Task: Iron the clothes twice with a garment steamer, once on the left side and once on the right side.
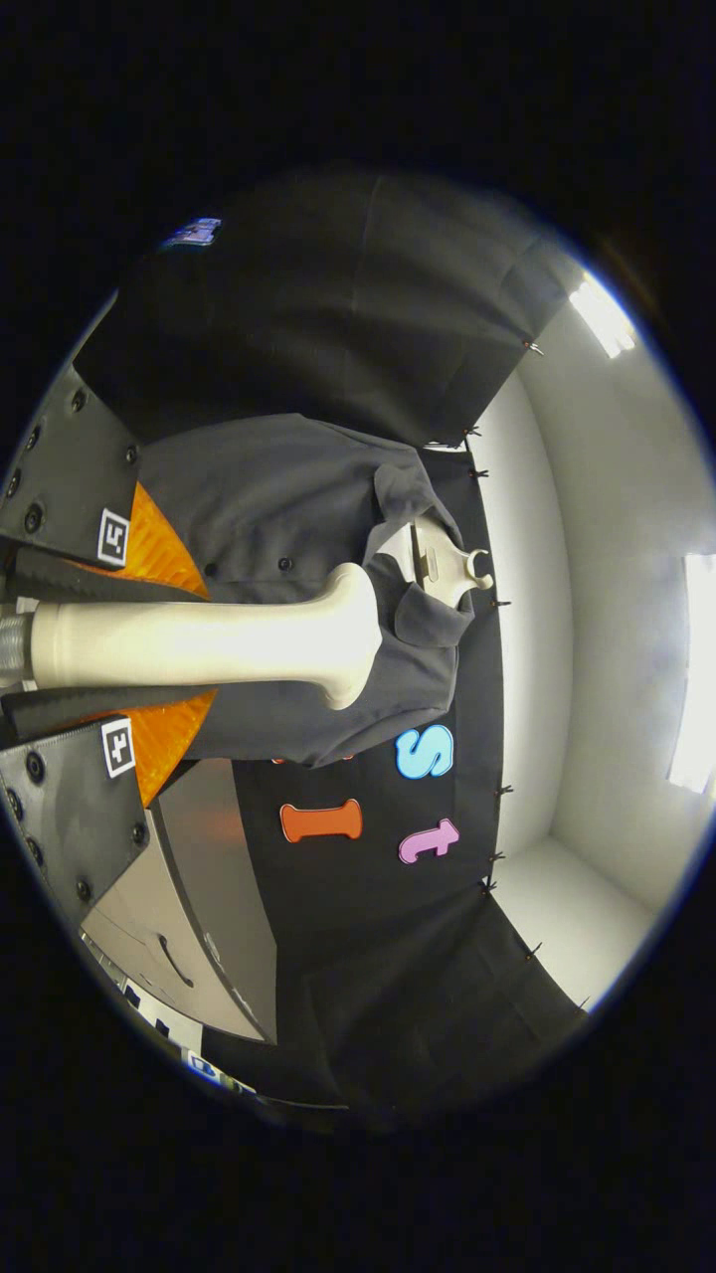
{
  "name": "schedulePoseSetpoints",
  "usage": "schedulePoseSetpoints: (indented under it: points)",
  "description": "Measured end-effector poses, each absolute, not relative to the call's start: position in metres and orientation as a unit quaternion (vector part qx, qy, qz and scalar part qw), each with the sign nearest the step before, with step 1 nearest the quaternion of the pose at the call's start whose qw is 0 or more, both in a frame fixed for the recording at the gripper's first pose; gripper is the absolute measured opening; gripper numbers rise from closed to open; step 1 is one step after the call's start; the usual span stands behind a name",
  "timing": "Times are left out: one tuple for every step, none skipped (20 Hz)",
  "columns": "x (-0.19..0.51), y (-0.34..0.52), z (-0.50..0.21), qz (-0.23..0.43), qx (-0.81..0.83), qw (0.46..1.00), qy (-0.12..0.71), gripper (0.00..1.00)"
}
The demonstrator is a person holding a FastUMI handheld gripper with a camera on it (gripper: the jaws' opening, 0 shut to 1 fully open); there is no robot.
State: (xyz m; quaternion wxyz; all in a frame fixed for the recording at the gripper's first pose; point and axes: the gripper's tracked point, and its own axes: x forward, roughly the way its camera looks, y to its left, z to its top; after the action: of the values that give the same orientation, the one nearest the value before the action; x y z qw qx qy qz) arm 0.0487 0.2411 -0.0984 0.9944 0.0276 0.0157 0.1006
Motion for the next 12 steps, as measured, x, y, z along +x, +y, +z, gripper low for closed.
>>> schedulePoseSetpoints:
  points:
    - [0.050,0.245,-0.105,0.101,0.026,0.994,0.021,0.41]
    - [0.053,0.249,-0.111,0.099,0.024,0.994,0.026,0.42]
    - [0.057,0.250,-0.113,0.096,0.021,0.995,0.029,0.42]
    - [0.062,0.252,-0.116,0.092,0.019,0.995,0.031,0.42]
    - [0.065,0.253,-0.120,0.089,0.018,0.995,0.033,0.42]
    - [0.070,0.255,-0.122,0.087,0.016,0.995,0.036,0.42]
    - [0.071,0.255,-0.123,0.086,0.015,0.996,0.037,0.42]
    - [0.074,0.257,-0.123,0.085,0.011,0.996,0.035,0.42]
    - [0.078,0.258,-0.123,0.083,0.007,0.996,0.034,0.42]
    - [0.081,0.257,-0.123,0.079,0.004,0.996,0.032,0.42]
    - [0.084,0.257,-0.125,0.075,0.002,0.997,0.034,0.42]
    - [0.086,0.257,-0.128,0.074,0.001,0.997,0.037,0.42]
